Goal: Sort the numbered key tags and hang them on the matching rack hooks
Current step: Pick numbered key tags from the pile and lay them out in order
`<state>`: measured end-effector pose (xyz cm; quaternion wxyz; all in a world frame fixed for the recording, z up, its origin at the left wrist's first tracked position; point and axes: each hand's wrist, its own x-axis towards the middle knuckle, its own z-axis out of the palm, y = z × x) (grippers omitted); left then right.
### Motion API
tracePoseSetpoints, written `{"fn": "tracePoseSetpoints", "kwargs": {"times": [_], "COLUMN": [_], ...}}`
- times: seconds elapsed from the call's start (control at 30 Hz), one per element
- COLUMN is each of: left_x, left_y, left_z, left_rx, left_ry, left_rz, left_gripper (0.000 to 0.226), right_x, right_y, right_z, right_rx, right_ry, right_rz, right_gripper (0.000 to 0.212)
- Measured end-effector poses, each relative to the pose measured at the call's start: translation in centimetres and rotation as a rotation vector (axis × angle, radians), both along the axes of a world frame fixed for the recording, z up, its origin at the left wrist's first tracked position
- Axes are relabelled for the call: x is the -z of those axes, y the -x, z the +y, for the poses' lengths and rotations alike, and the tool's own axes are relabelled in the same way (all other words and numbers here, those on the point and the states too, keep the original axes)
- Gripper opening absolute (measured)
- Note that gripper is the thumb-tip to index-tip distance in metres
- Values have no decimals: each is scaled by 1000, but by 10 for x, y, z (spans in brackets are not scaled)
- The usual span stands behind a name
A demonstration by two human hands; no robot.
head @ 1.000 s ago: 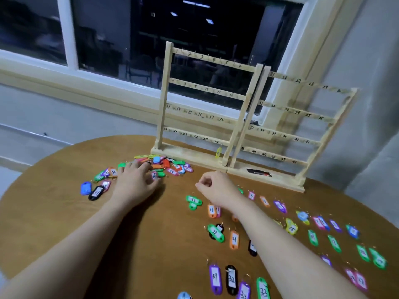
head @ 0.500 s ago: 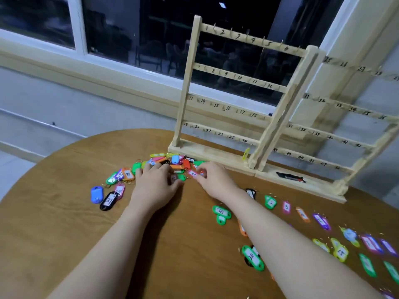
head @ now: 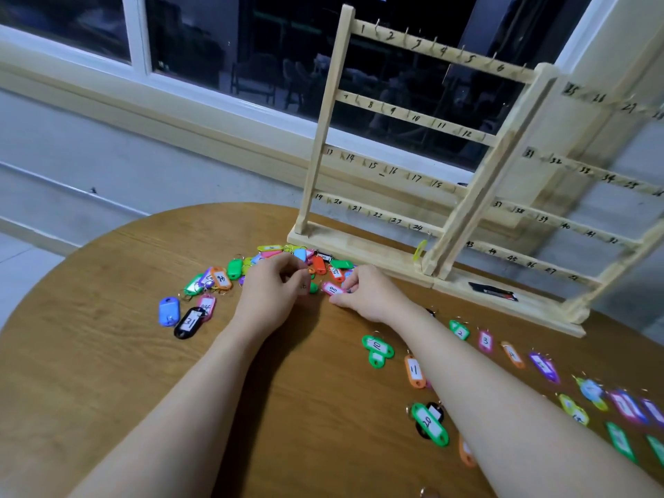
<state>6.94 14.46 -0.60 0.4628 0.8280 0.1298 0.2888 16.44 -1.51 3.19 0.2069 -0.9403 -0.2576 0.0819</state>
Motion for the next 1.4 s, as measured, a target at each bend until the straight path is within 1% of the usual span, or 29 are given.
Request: {"fn": "tracePoseSetpoints", "kwargs": {"times": [0.03, 0.1, 0.17, 0.33, 0.53, 0.63, 0.73, 0.87, 0.93, 1.0, 1.13, 1.23, 1.4], "left_x": [-1, -2, -1, 0, -3, -4, -7, -13, -14, -16, -19, -21, -30], "left_y": [0, 0, 0, 0, 3, 3, 5, 7, 9, 13, 23, 31, 43], "left_z": [-3, -7, -10, -10, -11, -11, -17, -27, -29, -34, -53, -65, -81], "left_rx": [13, 36, 56, 74, 102, 121, 145, 233, 243, 252, 352, 386, 373], "left_ry": [48, 90, 93, 94, 130, 159, 190, 279, 251, 233, 142, 78, -32], "left_rz": [-28, -51, -47, -24, -25, -16, -13, 46, 59, 57, 64, 38, -54], "left_gripper": [16, 12, 12, 12, 12, 13, 4, 6, 5, 4, 8, 8, 13], "right_x": [-2, -7, -10, -10, -13, -12, -14, -17, -19, -19, -20, -22, -27], "right_y": [2, 6, 9, 11, 9, 9, 13, 22, 27, 31, 41, 44, 49], "right_z": [-3, -10, -16, -23, -29, -33, -41, -57, -67, -79, -108, -139, -198], "right_rx": [-12, -50, -69, -50, -42, 3, 52, 117, 141, 159, 186, 253, 343], "right_ry": [2, 3, -4, -80, -116, -195, -281, -355, -347, -345, -351, -375, -434], "right_rz": [6, 21, 32, 59, -16, 14, 70, 131, 134, 115, 80, 48, 66], "right_gripper": [33, 25, 18, 13, 7, 7, 5, 4, 5, 11, 21, 27, 22]}}
